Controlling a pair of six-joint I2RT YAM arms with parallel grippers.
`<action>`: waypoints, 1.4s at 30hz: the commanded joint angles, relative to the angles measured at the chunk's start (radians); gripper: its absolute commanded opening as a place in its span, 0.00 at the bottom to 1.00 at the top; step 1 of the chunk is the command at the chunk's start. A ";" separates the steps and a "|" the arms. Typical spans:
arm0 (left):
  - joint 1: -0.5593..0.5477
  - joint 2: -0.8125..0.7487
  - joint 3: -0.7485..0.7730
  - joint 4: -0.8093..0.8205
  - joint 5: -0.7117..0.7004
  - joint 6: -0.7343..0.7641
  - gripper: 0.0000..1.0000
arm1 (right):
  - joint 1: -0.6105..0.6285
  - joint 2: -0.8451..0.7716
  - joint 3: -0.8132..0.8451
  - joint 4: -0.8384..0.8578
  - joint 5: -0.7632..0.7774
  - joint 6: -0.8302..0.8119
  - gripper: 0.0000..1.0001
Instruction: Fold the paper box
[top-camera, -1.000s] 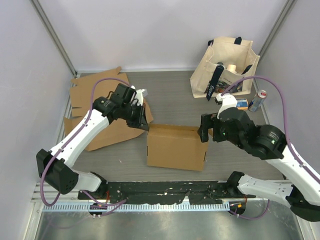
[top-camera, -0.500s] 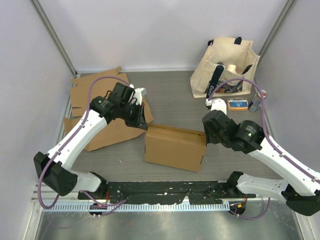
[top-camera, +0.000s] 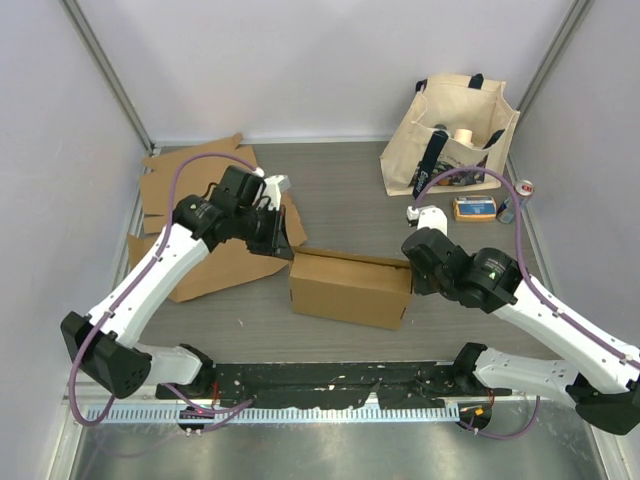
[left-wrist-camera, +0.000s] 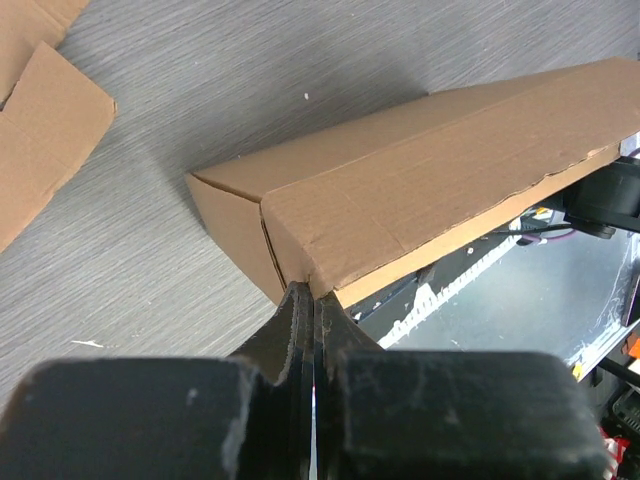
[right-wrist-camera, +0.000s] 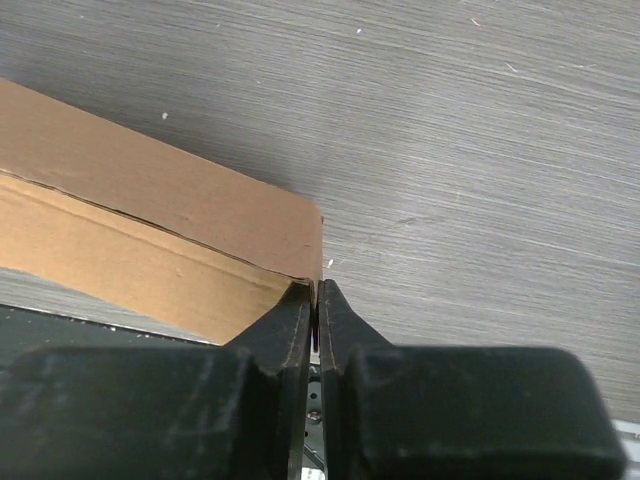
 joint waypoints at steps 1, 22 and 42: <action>0.002 -0.045 0.022 0.017 0.000 -0.006 0.00 | 0.001 -0.004 0.056 0.026 -0.013 0.054 0.08; 0.002 -0.058 -0.071 0.082 0.040 -0.031 0.00 | -0.011 0.065 0.116 -0.004 -0.039 0.323 0.01; -0.006 -0.108 -0.169 0.193 0.068 -0.081 0.00 | -0.091 -0.078 -0.143 0.229 -0.094 0.142 0.01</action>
